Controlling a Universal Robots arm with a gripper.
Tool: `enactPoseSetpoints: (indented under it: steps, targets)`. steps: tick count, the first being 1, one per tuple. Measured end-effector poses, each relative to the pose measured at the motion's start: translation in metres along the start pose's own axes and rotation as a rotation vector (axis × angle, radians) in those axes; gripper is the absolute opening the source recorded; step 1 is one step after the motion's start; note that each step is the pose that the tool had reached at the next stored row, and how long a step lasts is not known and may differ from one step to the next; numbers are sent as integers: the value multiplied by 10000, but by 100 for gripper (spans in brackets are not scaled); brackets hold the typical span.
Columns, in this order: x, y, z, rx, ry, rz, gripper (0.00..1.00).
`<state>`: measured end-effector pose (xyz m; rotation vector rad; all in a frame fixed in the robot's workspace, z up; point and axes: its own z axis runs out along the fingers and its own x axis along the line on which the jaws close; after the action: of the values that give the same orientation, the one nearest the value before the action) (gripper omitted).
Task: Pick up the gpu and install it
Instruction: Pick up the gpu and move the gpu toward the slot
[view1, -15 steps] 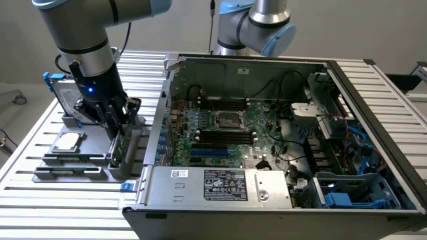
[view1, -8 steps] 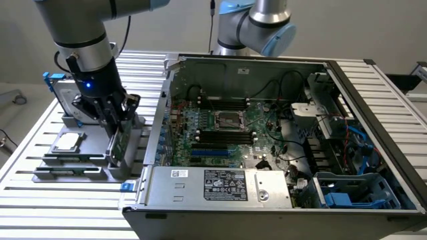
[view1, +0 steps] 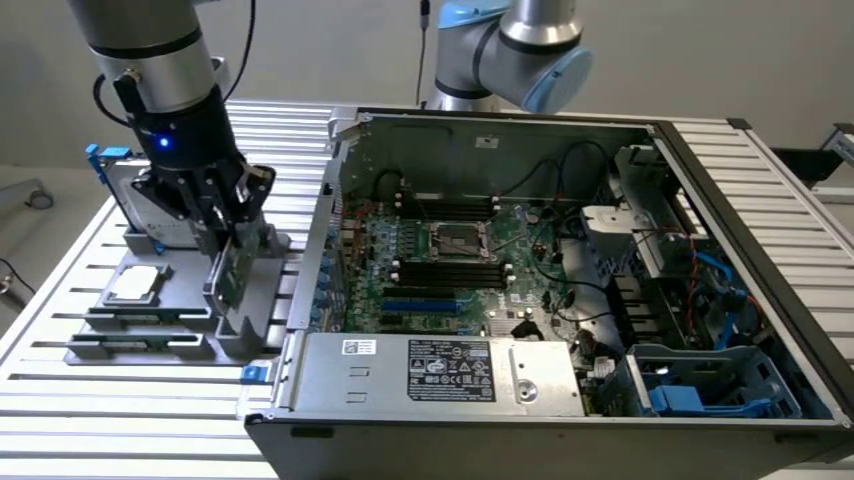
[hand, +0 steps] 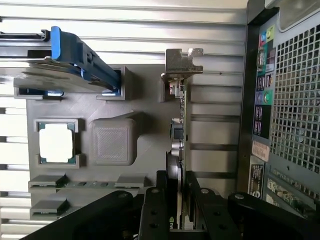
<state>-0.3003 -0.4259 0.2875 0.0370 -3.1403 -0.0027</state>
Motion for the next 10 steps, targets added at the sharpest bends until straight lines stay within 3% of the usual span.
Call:
enactPoseSetpoints:
  steps: [10]
  targets:
    - [-28, -1, -457, -3, 3, -1, 26]
